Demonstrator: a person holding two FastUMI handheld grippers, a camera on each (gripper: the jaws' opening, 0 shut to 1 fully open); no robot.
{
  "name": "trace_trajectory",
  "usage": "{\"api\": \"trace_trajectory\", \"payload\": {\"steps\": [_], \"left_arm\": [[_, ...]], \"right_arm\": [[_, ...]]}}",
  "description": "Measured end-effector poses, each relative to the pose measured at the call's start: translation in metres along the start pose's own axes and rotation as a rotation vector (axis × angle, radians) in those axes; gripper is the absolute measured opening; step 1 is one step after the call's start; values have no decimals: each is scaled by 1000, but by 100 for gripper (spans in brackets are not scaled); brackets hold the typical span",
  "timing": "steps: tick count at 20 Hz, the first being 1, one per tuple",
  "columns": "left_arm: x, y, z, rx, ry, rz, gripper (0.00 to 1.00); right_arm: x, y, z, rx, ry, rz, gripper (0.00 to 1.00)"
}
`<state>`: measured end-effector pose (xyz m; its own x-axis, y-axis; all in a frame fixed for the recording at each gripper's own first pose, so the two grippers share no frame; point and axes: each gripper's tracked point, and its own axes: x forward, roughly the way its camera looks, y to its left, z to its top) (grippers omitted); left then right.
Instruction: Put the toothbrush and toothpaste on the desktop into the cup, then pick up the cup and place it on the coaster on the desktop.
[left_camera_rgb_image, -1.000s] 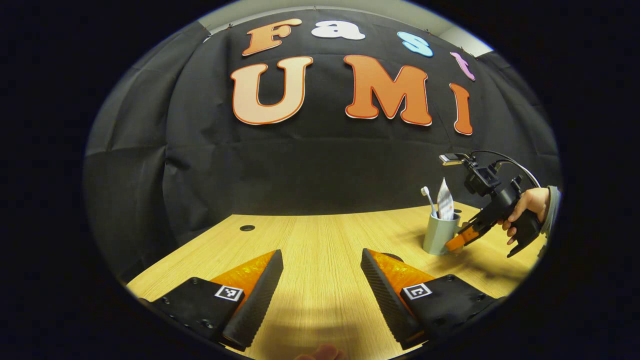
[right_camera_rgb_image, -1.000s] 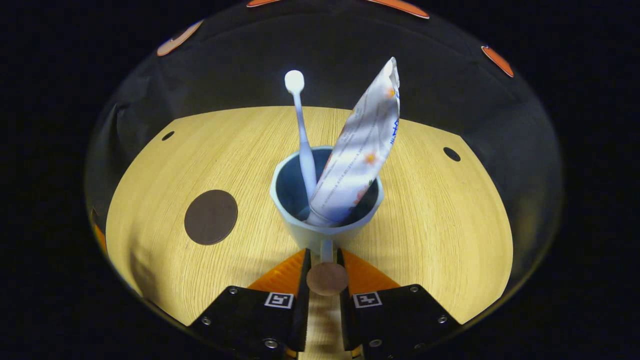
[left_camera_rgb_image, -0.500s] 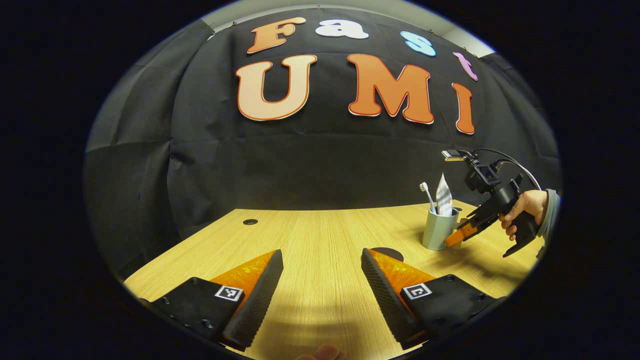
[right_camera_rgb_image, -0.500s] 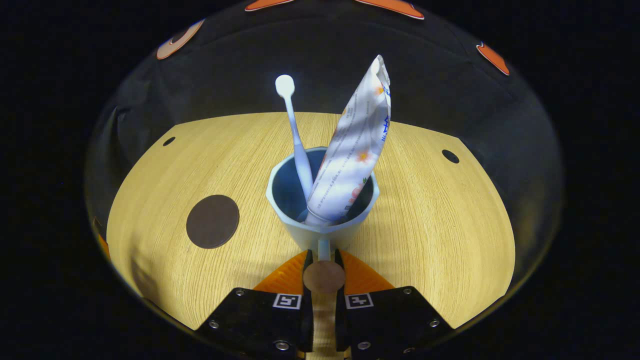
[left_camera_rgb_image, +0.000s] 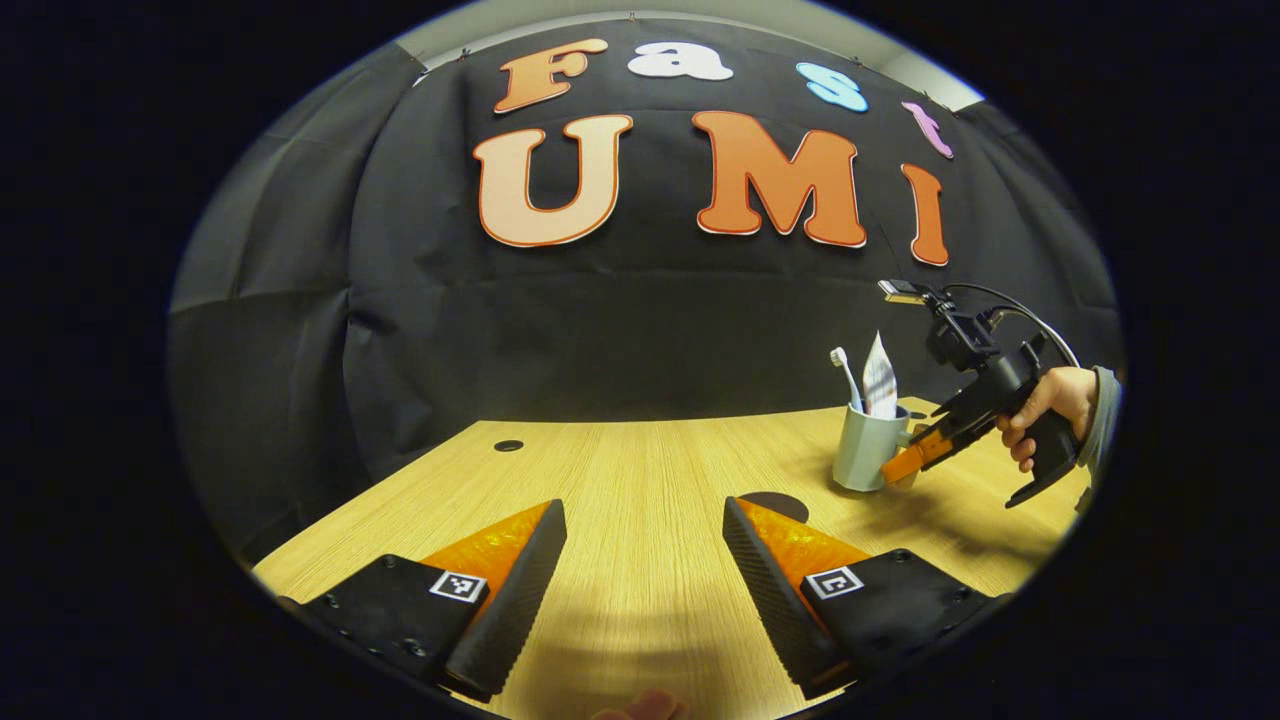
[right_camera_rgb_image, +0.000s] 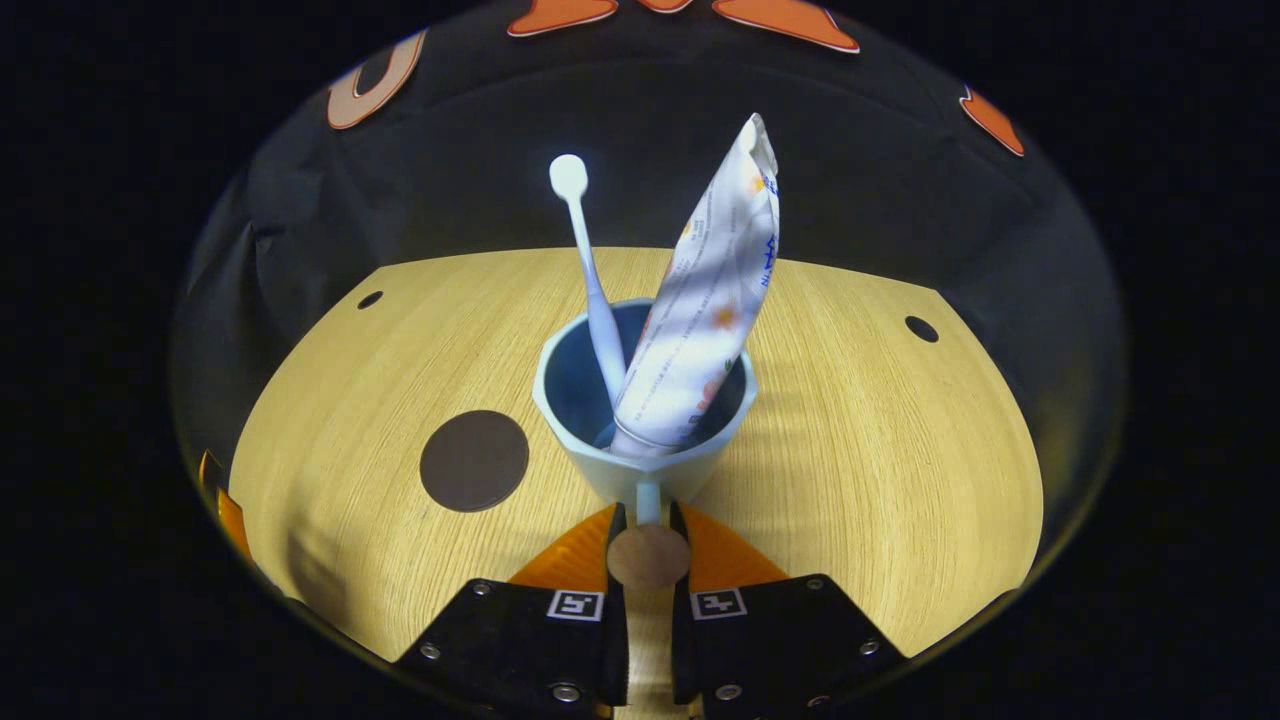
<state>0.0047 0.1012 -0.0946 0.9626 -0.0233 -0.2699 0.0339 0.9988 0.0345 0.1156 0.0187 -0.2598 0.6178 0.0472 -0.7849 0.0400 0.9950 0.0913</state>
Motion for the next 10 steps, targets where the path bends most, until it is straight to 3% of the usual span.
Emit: {"api": "trace_trajectory", "payload": {"steps": [3, 4, 10], "left_arm": [[-2, -1, 1, 8, 1, 4, 96], [-3, 0, 1, 7, 1, 6, 100], [-4, 5, 0, 2, 6, 15, 100]], "right_arm": [[0, -1, 1, -17, -10, 15, 17], [1, -1, 2, -25, -15, 19, 17], [2, -2, 2, -78, -25, 57, 17]]}}
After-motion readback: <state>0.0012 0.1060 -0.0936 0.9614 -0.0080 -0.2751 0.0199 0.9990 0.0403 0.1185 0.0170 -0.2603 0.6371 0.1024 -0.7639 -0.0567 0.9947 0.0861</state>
